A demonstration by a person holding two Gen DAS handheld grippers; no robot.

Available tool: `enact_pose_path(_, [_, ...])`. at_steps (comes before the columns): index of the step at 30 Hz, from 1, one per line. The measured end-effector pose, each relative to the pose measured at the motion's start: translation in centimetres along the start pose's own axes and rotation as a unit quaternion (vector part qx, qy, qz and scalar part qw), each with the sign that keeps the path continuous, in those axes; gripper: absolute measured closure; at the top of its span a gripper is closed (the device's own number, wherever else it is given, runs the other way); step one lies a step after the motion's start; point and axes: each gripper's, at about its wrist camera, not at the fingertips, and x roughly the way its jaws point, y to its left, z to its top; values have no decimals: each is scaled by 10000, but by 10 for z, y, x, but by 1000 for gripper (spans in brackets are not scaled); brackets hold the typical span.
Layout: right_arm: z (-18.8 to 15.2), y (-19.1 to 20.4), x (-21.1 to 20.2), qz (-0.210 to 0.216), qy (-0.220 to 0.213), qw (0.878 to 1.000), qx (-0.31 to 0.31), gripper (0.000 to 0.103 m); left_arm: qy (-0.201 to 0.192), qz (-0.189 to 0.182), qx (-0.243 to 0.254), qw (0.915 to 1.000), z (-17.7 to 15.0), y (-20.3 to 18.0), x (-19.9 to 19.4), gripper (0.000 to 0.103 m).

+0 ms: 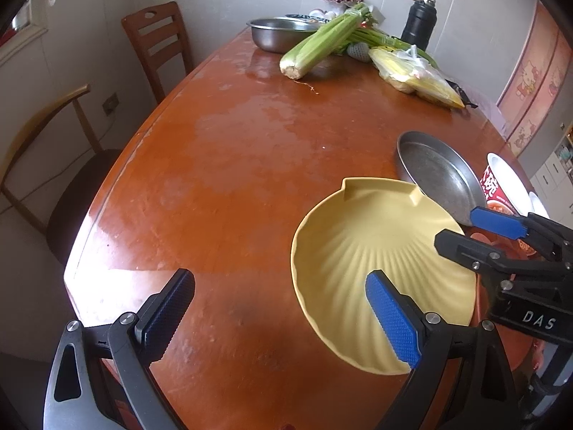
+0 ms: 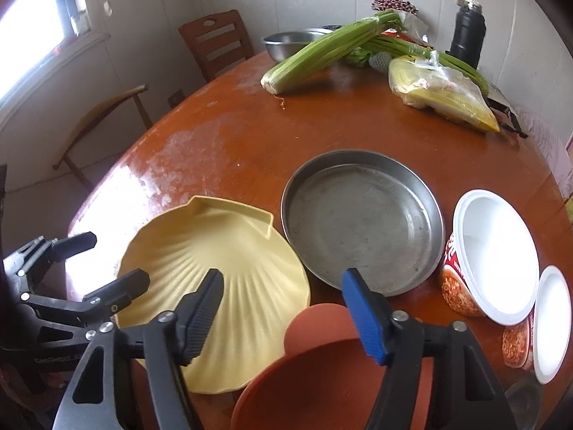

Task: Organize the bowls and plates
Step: 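Grasp the rim of the yellow shell plate with the left tool and lift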

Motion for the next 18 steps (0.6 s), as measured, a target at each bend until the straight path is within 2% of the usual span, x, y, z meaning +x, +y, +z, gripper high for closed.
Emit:
enact_pose_path(9, [0,8,6,124,145,9995,-250,50,138,-62,68,9999,1,-2,9,7])
enact_pose_path(14, [-1,11,7,127,173,9994,-286,50,175,-81,50,9998,1,0,14,7])
enact_pose_path(18, [1,11,6,414,189,9988,-198,50,259,-119,-11,9996,0,3,19,13])
